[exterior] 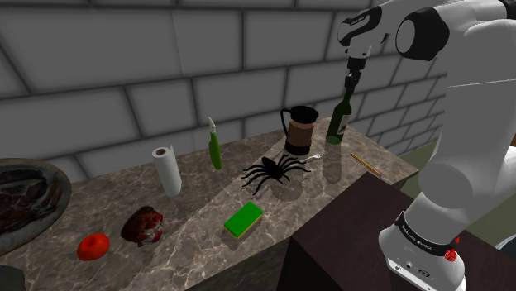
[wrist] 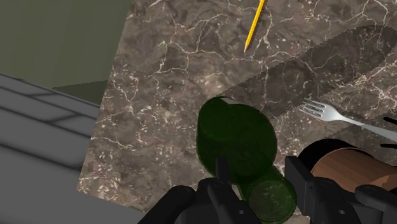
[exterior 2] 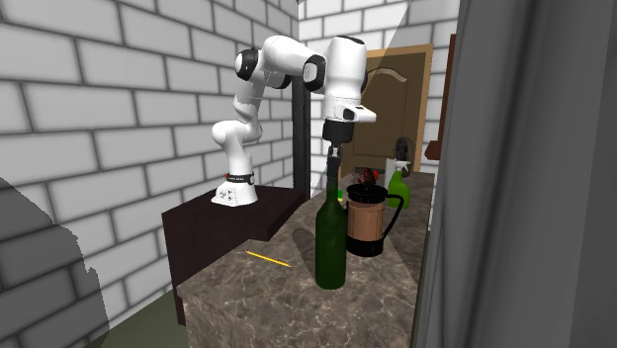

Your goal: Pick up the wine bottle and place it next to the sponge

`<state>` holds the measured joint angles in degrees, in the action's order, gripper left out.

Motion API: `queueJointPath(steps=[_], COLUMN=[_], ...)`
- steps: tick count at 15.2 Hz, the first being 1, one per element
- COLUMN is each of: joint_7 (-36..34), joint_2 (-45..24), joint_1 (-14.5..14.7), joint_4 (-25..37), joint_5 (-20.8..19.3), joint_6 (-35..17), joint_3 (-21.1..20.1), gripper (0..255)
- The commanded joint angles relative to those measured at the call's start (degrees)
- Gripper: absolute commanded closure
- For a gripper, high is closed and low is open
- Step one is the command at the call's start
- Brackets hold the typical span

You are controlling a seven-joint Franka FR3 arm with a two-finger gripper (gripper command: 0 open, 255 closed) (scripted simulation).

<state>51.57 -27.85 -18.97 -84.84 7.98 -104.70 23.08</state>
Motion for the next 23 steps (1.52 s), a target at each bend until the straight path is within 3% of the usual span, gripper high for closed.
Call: queueJointPath(steps=[1, 21, 23], joint_7=[0.0, -0.2, -2.5], joint_2=[0.0, 0.9, 4.6], joint_1=[0.0, -1.0, 1.7], joint_4=[0.0, 12.4, 7.1], joint_5=[0.0, -0.6, -1.7], joint_6=[0.0, 13.2, 11.4], joint_3=[0.0, 0.5, 0.3], gripper=[255, 255, 255])
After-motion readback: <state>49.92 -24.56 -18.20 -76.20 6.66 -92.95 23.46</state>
